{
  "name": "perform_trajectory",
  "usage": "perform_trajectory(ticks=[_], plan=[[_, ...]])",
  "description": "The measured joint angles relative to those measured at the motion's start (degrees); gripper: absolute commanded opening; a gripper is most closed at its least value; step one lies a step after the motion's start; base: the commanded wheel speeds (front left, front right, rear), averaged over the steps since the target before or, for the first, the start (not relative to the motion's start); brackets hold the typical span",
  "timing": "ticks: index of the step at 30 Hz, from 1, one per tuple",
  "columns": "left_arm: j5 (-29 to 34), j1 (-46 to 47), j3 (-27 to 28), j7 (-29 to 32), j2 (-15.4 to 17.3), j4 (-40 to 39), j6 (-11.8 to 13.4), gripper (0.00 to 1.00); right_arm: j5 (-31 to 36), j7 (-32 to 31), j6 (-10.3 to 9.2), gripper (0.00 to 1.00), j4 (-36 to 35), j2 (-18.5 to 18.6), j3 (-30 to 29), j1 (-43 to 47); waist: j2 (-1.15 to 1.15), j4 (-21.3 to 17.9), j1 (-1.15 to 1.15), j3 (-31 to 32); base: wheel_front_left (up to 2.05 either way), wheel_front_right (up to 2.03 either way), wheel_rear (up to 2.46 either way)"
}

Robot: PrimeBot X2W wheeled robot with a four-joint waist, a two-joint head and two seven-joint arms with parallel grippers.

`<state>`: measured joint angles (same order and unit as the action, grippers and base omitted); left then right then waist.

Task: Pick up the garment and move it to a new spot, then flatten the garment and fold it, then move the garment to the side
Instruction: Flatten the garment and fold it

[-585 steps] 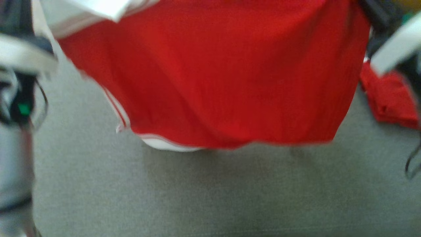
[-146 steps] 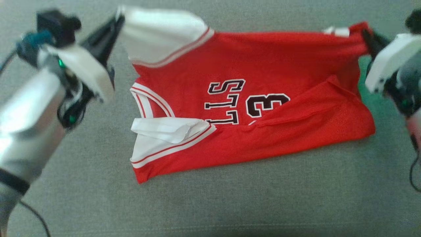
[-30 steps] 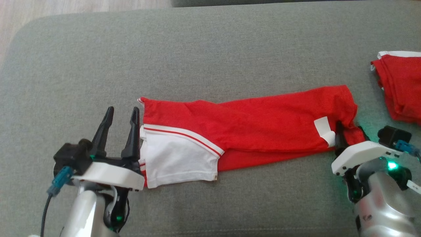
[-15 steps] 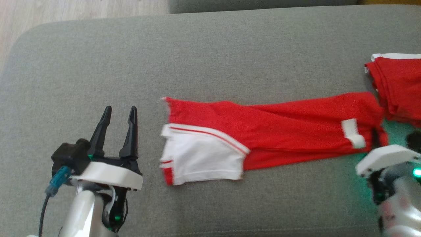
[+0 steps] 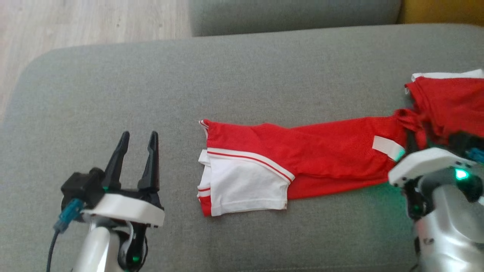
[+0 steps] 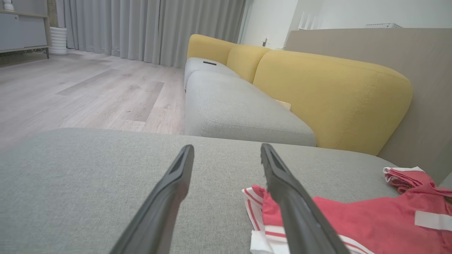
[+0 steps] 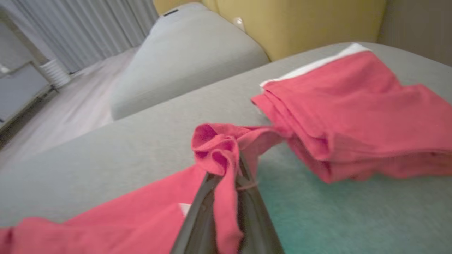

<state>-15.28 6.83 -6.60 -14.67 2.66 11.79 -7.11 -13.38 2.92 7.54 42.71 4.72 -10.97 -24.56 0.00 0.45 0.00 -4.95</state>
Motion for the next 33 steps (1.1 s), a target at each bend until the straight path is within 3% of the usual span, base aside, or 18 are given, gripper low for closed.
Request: perform_trajectory(ticks=[8,14,20,33], plan=[[0.0,-1.2,-0.1,0.0,0.0,0.0,0.0,1.00,-5.9,-5.4,0.00,0.00,-12.6,-1.1,9.9,4.0,0.00,1.3,0.00,2.8,0.00,0.00,0.00],[0.0,-2.5,-0.3,0.0,0.0,-0.1,0.0,1.00,-20.5,-7.5,0.00,0.00,-17.7,-1.3,22.6,6.7,0.00,4.0,-0.01,4.2,0.00,0.00,0.00],[-0.6,-2.5,-1.4,0.0,0.0,-0.1,0.1,1.00,-26.3,-4.6,0.00,0.00,-15.3,-1.3,31.7,6.0,0.00,7.8,0.00,4.3,0.00,0.00,0.00],[-1.6,-2.4,-3.4,0.0,0.0,0.6,0.5,1.00,-38.2,5.2,-0.01,0.00,1.0,-1.2,48.3,-1.1,0.00,16.8,0.00,2.3,0.00,0.00,0.00]])
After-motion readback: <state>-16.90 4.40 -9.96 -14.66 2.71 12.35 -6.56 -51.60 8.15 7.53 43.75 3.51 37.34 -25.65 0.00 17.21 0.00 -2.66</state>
